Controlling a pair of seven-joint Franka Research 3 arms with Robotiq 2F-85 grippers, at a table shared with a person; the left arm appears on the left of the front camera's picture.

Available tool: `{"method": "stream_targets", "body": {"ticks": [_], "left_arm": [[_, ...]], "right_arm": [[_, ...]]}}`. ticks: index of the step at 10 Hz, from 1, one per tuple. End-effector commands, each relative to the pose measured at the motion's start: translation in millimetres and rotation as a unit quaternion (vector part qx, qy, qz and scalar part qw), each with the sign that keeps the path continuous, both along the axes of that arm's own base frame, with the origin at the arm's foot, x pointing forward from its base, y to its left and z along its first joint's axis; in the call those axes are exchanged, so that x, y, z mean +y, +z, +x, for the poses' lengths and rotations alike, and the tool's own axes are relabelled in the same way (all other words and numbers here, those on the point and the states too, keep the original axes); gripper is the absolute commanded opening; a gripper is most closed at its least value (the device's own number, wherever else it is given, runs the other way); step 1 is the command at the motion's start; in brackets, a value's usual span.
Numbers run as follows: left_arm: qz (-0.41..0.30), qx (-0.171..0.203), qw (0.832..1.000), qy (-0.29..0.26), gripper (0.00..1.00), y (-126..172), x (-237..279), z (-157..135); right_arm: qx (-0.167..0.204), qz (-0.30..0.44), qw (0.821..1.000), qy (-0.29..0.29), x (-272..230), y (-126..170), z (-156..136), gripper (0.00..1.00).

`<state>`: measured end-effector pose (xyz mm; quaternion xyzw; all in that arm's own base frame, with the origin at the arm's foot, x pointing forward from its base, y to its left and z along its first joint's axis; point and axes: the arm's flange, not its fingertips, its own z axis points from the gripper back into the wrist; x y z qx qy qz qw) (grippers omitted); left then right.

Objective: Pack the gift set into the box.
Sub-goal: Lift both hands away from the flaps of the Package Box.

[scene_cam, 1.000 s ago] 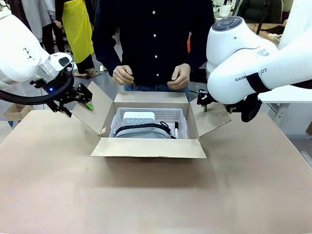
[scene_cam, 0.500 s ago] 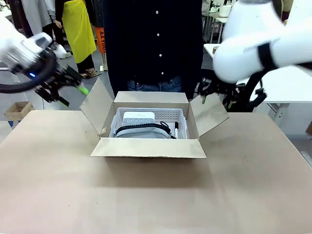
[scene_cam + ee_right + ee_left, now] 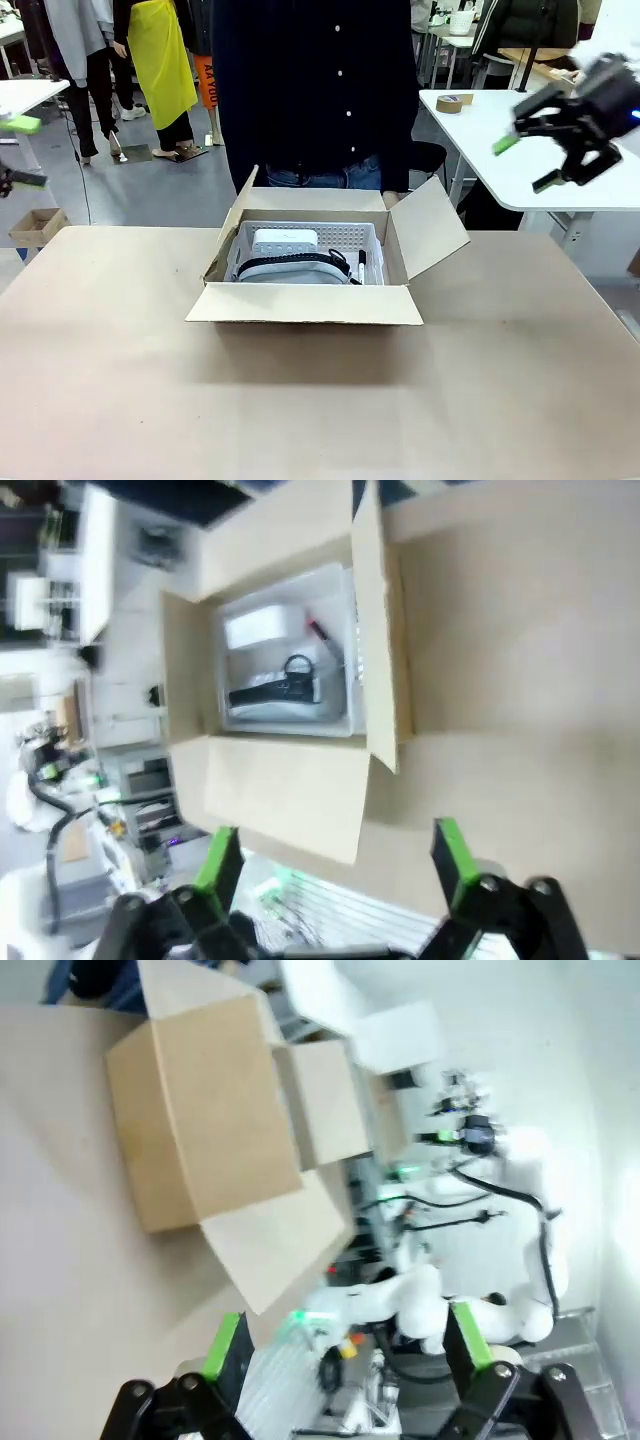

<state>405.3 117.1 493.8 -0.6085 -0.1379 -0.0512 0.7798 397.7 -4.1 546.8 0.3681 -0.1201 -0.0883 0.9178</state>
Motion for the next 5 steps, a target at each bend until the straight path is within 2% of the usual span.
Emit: {"method": "stream_targets", "body": {"ticks": [1,2,3,4,5], "left_arm": [[-0.098,0.037,0.994,-0.003,1.0,-57,32,22],[-0.135,0.095,0.985,0.048,1.0,-84,53,32],[-0.054,0.015,0.998,0.003,1.0,-34,23,-2],[-0.054,0.015,0.998,0.003,1.0,-34,23,-2],[-0.054,0.015,0.998,0.003,1.0,-34,23,-2]], "right_arm": [[0.004,0.141,0.99,-0.026,-66,-65,-7,1.0],[-0.013,0.219,0.974,-0.054,-94,-100,-11,1.0],[-0.002,0.24,0.965,-0.108,-98,-132,0,1.0],[-0.002,0.143,0.988,-0.05,-77,-67,-22,1.0],[-0.002,0.143,0.988,-0.05,-77,-67,-22,1.0]]}}
